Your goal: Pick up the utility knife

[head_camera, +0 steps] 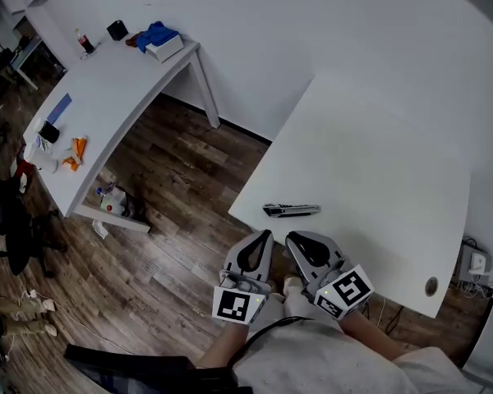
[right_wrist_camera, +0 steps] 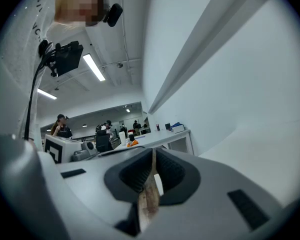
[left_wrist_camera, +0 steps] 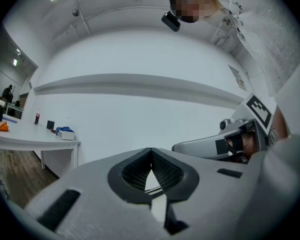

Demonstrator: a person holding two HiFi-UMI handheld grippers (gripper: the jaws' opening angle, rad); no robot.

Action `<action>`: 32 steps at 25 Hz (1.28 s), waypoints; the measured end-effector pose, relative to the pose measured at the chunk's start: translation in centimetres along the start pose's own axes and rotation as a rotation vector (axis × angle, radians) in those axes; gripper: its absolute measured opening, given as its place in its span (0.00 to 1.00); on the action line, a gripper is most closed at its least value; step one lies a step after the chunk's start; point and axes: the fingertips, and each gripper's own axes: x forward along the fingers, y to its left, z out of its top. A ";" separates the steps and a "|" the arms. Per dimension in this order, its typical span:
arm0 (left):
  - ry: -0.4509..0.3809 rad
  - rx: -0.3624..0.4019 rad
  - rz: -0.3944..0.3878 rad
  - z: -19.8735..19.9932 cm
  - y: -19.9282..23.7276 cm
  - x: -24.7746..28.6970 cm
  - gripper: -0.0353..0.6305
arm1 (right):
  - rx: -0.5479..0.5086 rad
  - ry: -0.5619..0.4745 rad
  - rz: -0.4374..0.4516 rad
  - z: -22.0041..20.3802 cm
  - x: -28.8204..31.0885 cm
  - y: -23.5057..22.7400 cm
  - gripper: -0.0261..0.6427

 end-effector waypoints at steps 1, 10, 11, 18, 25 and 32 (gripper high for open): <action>0.002 0.005 0.010 -0.5 0.2 0.0 0.06 | -0.011 0.013 0.013 -0.5 0.2 -0.3 0.05; 0.020 -0.088 0.097 -5.4 1.1 0.8 0.06 | -0.086 0.129 0.116 -4.4 2.4 -2.6 0.06; 0.018 -0.083 0.097 -5.7 1.1 0.9 0.06 | -0.104 0.153 0.130 -4.8 2.6 -2.9 0.06; 0.025 -0.064 0.107 -7.4 1.3 1.5 0.06 | -0.363 0.434 0.275 -7.6 5.1 -6.4 0.24; 0.024 -0.068 0.150 -8.7 2.4 1.4 0.06 | -0.511 0.783 0.499 -12.1 6.6 -7.8 0.32; 0.014 -0.054 0.177 -9.0 3.4 1.5 0.06 | -0.505 0.935 0.564 -14.1 6.5 -8.2 0.32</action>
